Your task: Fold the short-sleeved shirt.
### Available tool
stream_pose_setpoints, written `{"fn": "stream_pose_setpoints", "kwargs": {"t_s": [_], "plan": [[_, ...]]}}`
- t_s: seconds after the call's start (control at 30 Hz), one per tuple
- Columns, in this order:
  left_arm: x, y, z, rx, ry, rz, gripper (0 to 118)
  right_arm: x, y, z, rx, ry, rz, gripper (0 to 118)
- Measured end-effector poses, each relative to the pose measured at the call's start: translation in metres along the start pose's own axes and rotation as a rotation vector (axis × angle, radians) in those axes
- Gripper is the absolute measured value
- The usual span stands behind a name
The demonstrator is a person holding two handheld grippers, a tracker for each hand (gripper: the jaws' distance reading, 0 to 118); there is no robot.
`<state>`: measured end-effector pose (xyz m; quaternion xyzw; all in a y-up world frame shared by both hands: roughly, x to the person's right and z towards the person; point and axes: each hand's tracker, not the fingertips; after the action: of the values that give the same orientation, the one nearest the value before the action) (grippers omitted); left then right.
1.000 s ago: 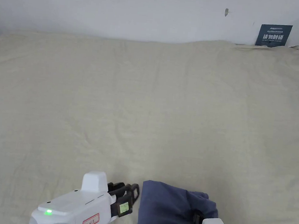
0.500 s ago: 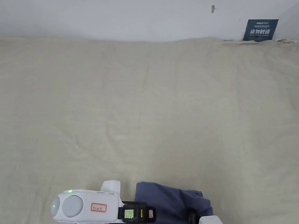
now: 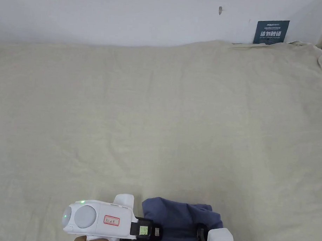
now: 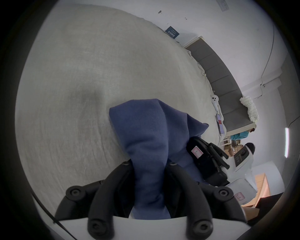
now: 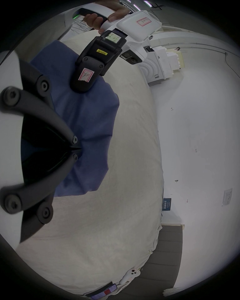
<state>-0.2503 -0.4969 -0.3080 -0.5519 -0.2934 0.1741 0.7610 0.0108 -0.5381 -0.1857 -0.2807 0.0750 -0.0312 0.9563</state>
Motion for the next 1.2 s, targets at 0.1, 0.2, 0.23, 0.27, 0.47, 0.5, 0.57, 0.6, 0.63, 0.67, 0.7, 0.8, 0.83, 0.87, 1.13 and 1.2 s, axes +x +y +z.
{"fn": "stream_pose_setpoints", "kwargs": {"t_s": [0.1,0.2,0.23,0.27,0.47,0.5,0.57,0.6,0.63,0.67,0.7,0.8,0.83,0.87,1.13,1.2], "plan": [[0.009,-0.003,0.008,0.021,0.015,-0.023,20,0.002,0.010,0.007,-0.012,0.010,0.007,1],[0.014,-0.001,0.024,0.052,-0.005,-0.035,20,0.004,0.025,0.023,0.040,0.011,0.024,1],[0.015,0.002,0.030,0.057,-0.013,-0.035,20,0.005,0.031,0.029,0.056,0.014,0.025,1],[0.016,0.005,0.037,0.065,-0.019,-0.043,20,0.006,0.039,0.035,0.080,0.017,0.028,1],[0.003,0.027,0.081,0.087,0.067,-0.103,20,0.005,0.090,0.070,0.242,0.039,0.029,1],[-0.004,0.030,0.092,0.094,0.100,-0.102,20,0.002,0.102,0.079,0.266,0.039,0.034,1],[-0.019,0.036,0.113,0.109,0.159,-0.104,20,-0.002,0.118,0.090,0.301,0.042,0.043,1],[-0.028,0.038,0.125,0.118,0.190,-0.098,20,-0.003,0.125,0.094,0.323,0.047,0.045,1],[-0.036,0.040,0.136,0.122,0.213,-0.092,20,-0.005,0.131,0.098,0.335,0.050,0.045,1],[-0.047,0.042,0.149,0.132,0.240,-0.084,20,-0.006,0.138,0.101,0.348,0.050,0.046,1],[-0.059,0.044,0.162,0.136,0.271,-0.066,20,-0.008,0.143,0.104,0.360,0.049,0.048,1],[-0.089,0.046,0.198,0.158,0.364,-0.044,20,-0.011,0.156,0.106,0.388,0.058,0.038,1],[-0.096,0.046,0.208,0.169,0.388,-0.021,20,-0.012,0.159,0.106,0.392,0.057,0.036,1],[-0.106,0.046,0.219,0.172,0.419,-0.011,20,-0.014,0.163,0.106,0.396,0.057,0.038,1],[-0.169,0.044,0.292,0.157,0.656,0.049,20,-0.021,0.179,0.104,0.416,0.049,0.062,1],[-0.182,0.044,0.304,0.154,0.695,0.083,20,-0.022,0.179,0.103,0.416,0.042,0.068,1]]}}
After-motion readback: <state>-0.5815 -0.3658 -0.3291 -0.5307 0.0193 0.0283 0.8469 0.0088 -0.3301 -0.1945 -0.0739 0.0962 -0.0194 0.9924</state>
